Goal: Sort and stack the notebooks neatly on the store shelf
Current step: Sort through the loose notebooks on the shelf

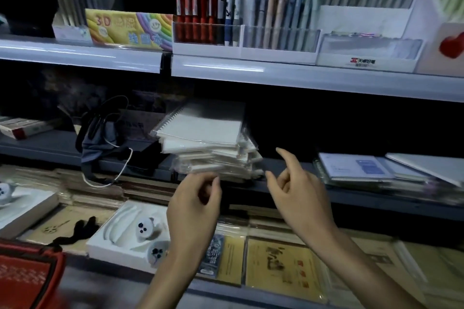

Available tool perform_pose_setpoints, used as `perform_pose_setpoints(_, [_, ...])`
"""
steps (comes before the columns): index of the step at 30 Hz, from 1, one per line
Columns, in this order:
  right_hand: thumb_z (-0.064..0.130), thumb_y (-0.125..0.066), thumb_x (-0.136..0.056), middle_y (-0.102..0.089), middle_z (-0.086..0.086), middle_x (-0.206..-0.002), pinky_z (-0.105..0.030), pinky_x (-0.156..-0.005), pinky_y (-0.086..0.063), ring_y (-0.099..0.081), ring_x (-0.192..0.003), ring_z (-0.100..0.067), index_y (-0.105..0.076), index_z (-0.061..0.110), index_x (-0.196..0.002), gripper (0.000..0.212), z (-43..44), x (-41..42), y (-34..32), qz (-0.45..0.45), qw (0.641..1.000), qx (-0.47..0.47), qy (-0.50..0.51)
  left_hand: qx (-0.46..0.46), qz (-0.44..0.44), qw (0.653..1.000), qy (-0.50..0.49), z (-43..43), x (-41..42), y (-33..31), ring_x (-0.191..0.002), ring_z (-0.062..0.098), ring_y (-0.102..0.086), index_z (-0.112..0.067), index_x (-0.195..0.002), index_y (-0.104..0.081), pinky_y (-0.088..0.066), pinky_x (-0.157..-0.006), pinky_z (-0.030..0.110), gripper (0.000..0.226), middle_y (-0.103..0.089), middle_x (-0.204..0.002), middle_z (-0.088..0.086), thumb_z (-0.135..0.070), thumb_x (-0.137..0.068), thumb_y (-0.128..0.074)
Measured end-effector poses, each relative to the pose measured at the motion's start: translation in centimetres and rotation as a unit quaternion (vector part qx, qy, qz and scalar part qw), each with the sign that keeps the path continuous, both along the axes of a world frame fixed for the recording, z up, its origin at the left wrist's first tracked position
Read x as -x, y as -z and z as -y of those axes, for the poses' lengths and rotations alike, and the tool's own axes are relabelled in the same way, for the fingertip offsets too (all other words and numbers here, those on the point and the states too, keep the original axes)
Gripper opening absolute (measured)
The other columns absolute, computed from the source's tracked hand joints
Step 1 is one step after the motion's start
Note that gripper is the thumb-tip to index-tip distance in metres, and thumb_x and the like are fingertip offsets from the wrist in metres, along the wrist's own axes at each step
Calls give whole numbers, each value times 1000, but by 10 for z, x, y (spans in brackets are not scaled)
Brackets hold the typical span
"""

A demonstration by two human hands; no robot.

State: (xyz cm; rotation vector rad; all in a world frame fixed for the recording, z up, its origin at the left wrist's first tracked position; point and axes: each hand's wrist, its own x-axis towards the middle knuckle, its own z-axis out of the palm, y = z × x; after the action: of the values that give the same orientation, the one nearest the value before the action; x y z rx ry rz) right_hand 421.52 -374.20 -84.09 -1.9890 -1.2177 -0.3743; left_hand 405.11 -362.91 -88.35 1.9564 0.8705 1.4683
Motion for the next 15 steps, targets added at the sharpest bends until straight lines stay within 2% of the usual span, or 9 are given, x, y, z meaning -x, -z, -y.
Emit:
perform_pose_setpoints(3, [36, -58, -102, -60, 14, -90, -27, -65, -50, -59, -78, -8, -44, 25, -154, 55, 30, -21, 16, 69, 997, 37, 13, -47, -72, 996, 15, 9, -27, 21, -86, 9, -61, -27, -101, -74, -50, -71, 32, 8, -60, -90, -16, -28, -101, -65])
perform_pose_setpoints(5, [31, -59, -102, -63, 6, -111, -31, -79, -52, -62, -100, -16, -51, 21, -149, 49, 45, -43, 31, 111, 991, 57, 36, -99, -128, 986, 35, 16, -51, 38, -92, 16, -61, -24, -110, -74, -51, -76, 36, 14, -62, -98, -10, -29, -103, -63])
perform_pose_setpoints(7, [30, -58, -101, -61, 2, -124, -36, -91, -52, -59, -114, -21, -54, 20, -146, 46, 57, -67, 45, 138, 984, 84, 71, -182, -193, 962, 59, 22, -75, 53, -100, 24, -62, -19, -123, -71, -53, -83, 41, 26, -64, -109, -1, -29, -100, -64])
perform_pose_setpoints(9, [29, -57, -100, -58, -2, -130, -40, -95, -51, -57, -118, -24, -56, 18, -143, 45, 68, -91, 61, 155, 977, 107, 97, -261, -252, 929, 78, 25, -98, 64, -115, 33, -61, -15, -137, -62, -52, -95, 48, 43, -62, -124, 10, -27, -97, -68])
perform_pose_setpoints(12, [19, -63, -95, -58, -13, -136, -45, -100, -48, -57, -124, -32, -61, 10, -138, 44, 86, -122, 90, 211, 965, 94, 124, -324, -284, 899, 79, 27, -132, 71, -136, 41, -50, -14, -151, -51, -40, -115, 57, 59, -53, -145, 19, -24, -94, -67])
perform_pose_setpoints(15, [18, -70, -87, -47, -25, -150, -55, -111, -40, -44, -140, -42, -51, 8, -148, 65, 90, -136, 112, 222, 951, 138, 163, -344, -307, 885, 65, 28, -162, 73, -149, 38, -38, -17, -159, -40, -26, -124, 61, 68, -44, -157, 16, -27, -96, -60])
